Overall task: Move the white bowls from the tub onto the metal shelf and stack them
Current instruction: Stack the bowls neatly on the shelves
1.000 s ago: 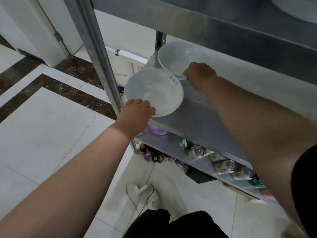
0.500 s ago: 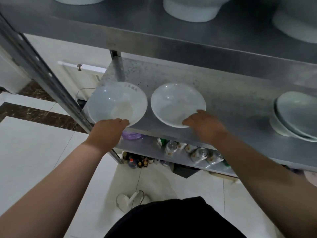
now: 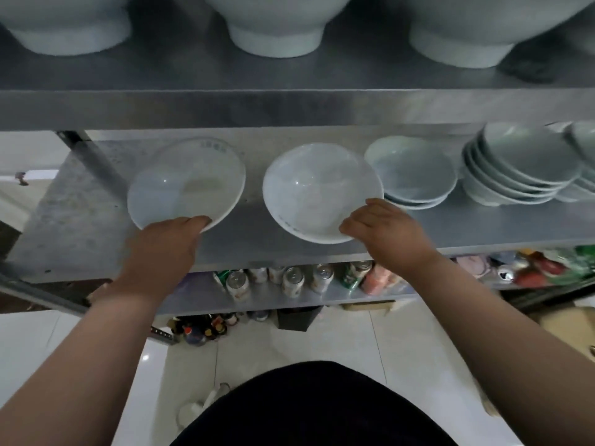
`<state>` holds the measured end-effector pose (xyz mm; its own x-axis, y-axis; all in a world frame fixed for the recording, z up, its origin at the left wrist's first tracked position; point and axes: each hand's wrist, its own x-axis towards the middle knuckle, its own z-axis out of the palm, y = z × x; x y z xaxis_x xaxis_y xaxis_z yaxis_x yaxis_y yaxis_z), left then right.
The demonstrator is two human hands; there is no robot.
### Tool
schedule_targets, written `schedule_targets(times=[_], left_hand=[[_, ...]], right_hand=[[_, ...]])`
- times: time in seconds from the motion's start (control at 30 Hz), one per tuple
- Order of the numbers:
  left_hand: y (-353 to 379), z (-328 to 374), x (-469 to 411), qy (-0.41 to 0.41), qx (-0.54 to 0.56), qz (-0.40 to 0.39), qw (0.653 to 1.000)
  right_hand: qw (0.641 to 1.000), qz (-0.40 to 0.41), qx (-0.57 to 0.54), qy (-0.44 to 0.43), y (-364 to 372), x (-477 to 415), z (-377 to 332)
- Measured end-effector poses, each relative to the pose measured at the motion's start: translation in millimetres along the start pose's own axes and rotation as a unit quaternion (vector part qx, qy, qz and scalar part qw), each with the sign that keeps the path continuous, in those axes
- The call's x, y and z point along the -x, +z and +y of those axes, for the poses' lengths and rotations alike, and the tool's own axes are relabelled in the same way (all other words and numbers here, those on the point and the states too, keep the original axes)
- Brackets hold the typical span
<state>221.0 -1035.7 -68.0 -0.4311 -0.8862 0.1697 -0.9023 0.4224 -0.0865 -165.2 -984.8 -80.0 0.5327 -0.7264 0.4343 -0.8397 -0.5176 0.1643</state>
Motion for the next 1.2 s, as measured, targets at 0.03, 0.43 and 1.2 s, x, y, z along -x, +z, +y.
schedule_targets(times=[0.03, 0.43, 1.2], left_hand=[[-3, 16, -8, 0.005, 0.008, 0.021, 1.000], [-45, 174, -98, 0.012, 0.052, 0.094, 0.994], [-61, 293, -209, 0.169, 0.020, 0.048, 0.984]], right_hand=[[1.000, 0.008, 0.007, 0.006, -7, 11, 15], [0.988, -0.080, 0.031, 0.128, -36, 68, 160], [0.952, -0.043, -0.151, 0.262, -12, 89, 180]])
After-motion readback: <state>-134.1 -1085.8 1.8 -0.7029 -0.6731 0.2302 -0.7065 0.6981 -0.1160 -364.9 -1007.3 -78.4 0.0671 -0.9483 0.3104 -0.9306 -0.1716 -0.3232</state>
